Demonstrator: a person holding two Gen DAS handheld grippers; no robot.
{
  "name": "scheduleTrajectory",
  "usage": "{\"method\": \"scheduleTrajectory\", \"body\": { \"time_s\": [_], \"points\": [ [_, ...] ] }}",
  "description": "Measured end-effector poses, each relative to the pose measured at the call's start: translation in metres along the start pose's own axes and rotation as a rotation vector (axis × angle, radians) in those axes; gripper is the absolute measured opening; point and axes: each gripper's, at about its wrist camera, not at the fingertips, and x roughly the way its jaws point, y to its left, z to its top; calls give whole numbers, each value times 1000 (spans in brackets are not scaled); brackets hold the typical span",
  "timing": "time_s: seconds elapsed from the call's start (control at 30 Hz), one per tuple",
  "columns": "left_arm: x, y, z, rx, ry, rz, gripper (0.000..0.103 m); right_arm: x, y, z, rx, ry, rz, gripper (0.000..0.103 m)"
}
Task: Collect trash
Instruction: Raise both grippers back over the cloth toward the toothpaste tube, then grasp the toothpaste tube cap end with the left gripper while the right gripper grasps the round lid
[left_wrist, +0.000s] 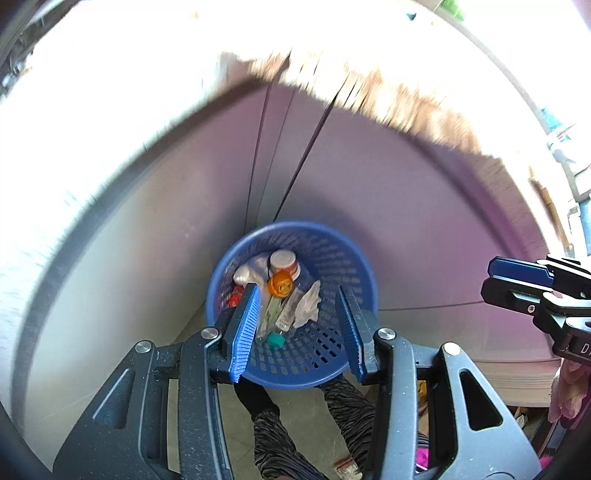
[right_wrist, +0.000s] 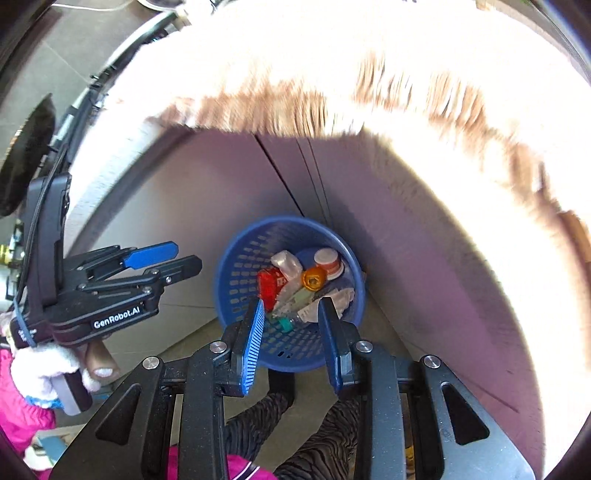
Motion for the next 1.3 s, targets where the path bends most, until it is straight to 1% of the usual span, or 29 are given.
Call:
{"method": "scheduleTrajectory", "body": {
  "time_s": [0.13, 0.27, 0.3, 0.33, 0.37, 0.4, 0.53, 0.63, 0.67, 0.8, 0.9, 1.07, 1.17, 1.3],
  "points": [
    [-31, -8, 12, 6, -62, -17, 43, -32, 1, 4, -5, -52, 22, 28],
    [-56, -14, 32, 7, -112, -40, 43, -61, 0, 11, 0, -120, 21, 29],
    [-61, -17, 38, 12, -120, -49, 43, -70, -1, 15, 4, -137, 17, 31],
    [-66, -19, 45, 18, -127, -59, 54, -78, -3, 18, 11, -157, 12, 34],
    [-70, -23, 52, 22, -138, -66, 65, -86, -5, 23, 19, -177, 7, 40],
    [-74, -26, 59, 29, -155, -74, 66, -94, -8, 28, 26, -198, -2, 44],
    [-83, -51, 92, 93, -206, -75, 66, -123, -22, 55, 24, -269, -48, 45],
    [-88, -75, 121, 132, -243, -60, 66, -135, -43, 82, 19, -311, -75, 45],
    [-85, -83, 131, 137, -252, -47, 66, -139, -52, 93, 22, -323, -73, 45],
    [-79, -110, 172, 147, -276, -37, 66, -151, -96, 136, 46, -352, -70, 45],
    [-68, -130, 197, 157, -280, -26, 66, -156, -129, 167, 58, -375, -101, 45],
    [-42, -152, 240, 152, -263, -7, 66, -150, -186, 211, 139, -365, -109, 46],
    [-25, -166, 262, 171, -245, 30, 66, -141, -214, 234, 176, -350, -112, 46],
    [1, -181, 286, 217, -211, 85, 66, -125, -238, 262, 195, -326, -121, 46]
  ]
}}
